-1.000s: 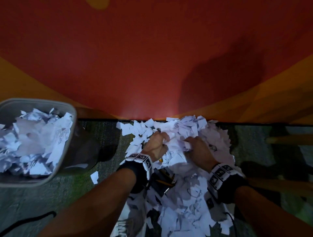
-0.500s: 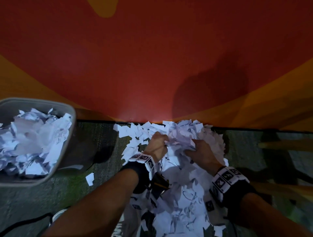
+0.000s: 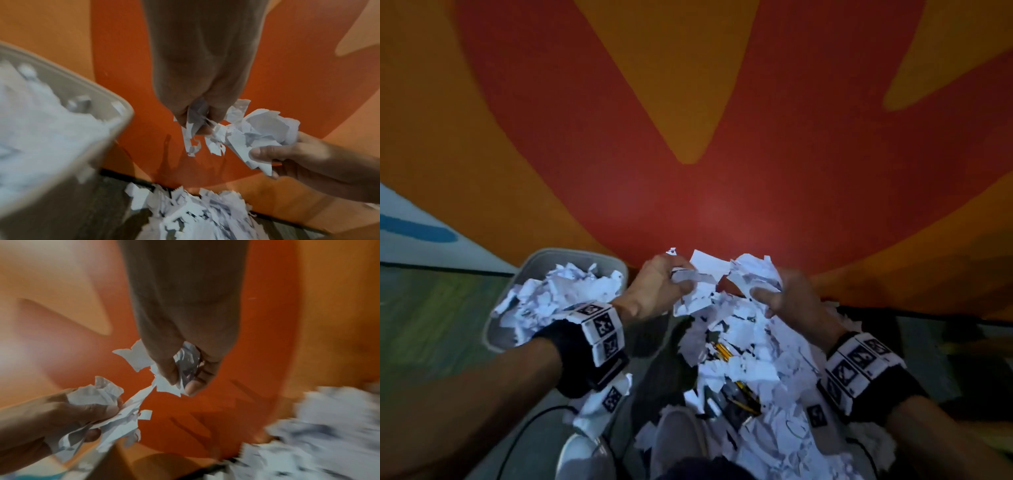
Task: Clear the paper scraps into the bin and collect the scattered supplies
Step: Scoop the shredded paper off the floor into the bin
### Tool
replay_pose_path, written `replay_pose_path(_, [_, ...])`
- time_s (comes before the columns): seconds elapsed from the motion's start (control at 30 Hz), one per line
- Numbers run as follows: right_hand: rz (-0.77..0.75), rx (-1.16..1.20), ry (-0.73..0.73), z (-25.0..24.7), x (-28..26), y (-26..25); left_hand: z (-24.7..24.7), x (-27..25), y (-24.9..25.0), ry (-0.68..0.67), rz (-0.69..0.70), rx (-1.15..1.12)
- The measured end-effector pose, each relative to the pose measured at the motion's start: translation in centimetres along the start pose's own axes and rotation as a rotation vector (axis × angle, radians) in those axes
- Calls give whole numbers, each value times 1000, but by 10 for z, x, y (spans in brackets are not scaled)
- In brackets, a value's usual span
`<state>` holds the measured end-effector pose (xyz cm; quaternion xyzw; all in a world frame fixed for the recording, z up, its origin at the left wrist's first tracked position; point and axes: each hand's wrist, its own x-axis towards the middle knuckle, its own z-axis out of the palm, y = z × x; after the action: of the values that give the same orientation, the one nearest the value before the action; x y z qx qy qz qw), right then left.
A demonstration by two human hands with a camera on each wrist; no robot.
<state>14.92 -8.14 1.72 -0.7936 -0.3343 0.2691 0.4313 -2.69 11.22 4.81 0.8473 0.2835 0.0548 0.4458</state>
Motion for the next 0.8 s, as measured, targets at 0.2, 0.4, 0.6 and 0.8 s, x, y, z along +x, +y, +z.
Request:
replay_pose_path(0.2, [-93, 0, -132, 59, 6, -99, -111, -64, -4, 141, -86, 100])
replay_pose_path(0.4, [-188, -51, -228, 141, 10, -161, -166, -108, -54, 342, -193, 168])
replay_pose_path(0.6, [-220, -237, -307, 193, 16, -182, -161, -120, -102, 329, -290, 75])
replay_pose_path(0.8, [-157, -443, -529, 232, 28, -168, -157, -112, -116, 110, -373, -87])
